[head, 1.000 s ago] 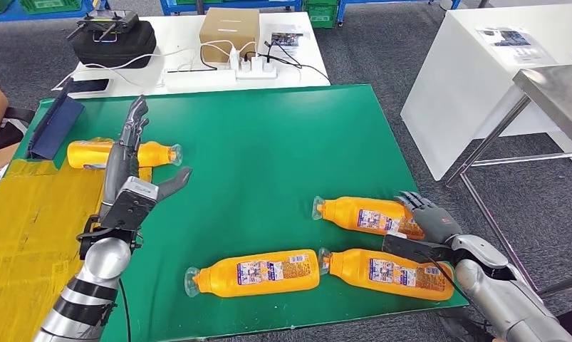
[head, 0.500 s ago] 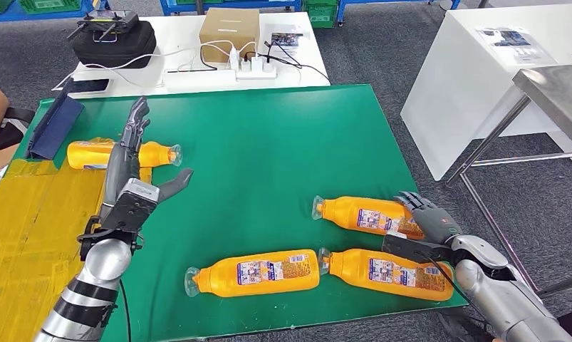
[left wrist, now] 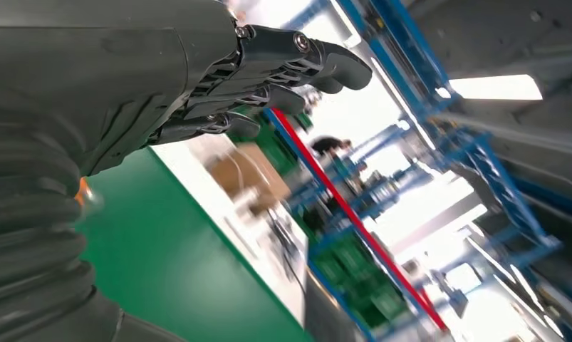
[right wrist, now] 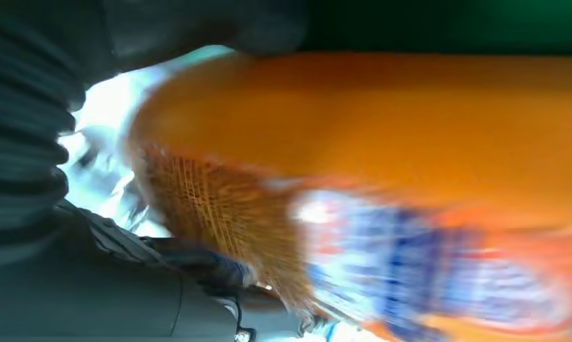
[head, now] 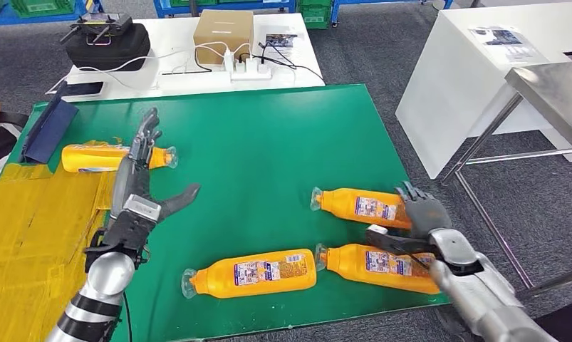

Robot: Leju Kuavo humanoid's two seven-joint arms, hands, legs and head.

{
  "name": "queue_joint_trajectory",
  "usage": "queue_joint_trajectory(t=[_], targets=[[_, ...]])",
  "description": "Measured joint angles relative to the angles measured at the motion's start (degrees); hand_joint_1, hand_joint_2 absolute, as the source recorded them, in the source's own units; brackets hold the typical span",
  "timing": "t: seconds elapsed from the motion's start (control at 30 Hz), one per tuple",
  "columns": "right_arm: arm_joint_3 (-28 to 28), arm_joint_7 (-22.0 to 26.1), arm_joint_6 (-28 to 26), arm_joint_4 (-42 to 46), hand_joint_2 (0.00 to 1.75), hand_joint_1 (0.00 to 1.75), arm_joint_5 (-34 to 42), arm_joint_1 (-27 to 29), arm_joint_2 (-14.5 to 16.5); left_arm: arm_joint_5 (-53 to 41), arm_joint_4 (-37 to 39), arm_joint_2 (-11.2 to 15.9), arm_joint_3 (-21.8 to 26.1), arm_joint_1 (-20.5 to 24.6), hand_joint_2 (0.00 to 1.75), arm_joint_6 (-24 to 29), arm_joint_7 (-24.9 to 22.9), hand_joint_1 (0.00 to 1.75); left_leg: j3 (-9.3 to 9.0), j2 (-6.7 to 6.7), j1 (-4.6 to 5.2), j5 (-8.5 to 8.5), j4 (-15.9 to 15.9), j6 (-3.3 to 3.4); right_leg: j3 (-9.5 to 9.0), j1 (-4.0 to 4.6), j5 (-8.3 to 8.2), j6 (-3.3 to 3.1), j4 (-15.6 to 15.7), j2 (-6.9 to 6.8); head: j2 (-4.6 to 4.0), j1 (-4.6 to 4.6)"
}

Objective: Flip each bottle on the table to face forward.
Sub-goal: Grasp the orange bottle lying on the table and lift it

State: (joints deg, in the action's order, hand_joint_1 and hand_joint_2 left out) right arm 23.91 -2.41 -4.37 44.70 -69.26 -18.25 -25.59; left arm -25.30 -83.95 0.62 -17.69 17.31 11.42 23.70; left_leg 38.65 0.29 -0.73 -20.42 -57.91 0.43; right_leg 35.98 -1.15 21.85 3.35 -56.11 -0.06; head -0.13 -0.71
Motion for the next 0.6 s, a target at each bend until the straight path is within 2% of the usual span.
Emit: queue_joint_trajectory(t=[0.07,0.2,0.6], targets=[[0.7,-1.3,-1.1,-2.8,1.75,1.69,-2.9,-1.6,2.2,0.0,-1.4,-0.3,-0.6,-0.9,1.75,0.0,-0.2,0.00,-0.21,0.16,-0.01,-0.20,0.0,0.05,0.12,0.01,0.24,-0.05,0.0,0.09,0.00,-0.01],[1.2,-1.4,-1.8,-6.3,1.75,1.69,-3.4,-3.6,4.4,0.0,-2.8,-0.3,-0.8,-1.6,1.75,0.1,-0.5,0.00,-0.63,0.17,-0.04,-0.45,0.0,0.18,-0.13,0.05,0.72,-0.14,0.0,0.10,0.00,-0.02],[1.6,-1.4,-1.8,-9.4,1.75,1.69,-3.5,-5.5,5.9,0.1,-3.6,-0.3,-0.8,-2.2,1.75,0.1,-0.6,0.00,-1.01,0.29,-0.06,-0.50,0.0,0.11,-0.45,0.11,0.67,-0.20,0.0,0.26,0.00,-0.01]])
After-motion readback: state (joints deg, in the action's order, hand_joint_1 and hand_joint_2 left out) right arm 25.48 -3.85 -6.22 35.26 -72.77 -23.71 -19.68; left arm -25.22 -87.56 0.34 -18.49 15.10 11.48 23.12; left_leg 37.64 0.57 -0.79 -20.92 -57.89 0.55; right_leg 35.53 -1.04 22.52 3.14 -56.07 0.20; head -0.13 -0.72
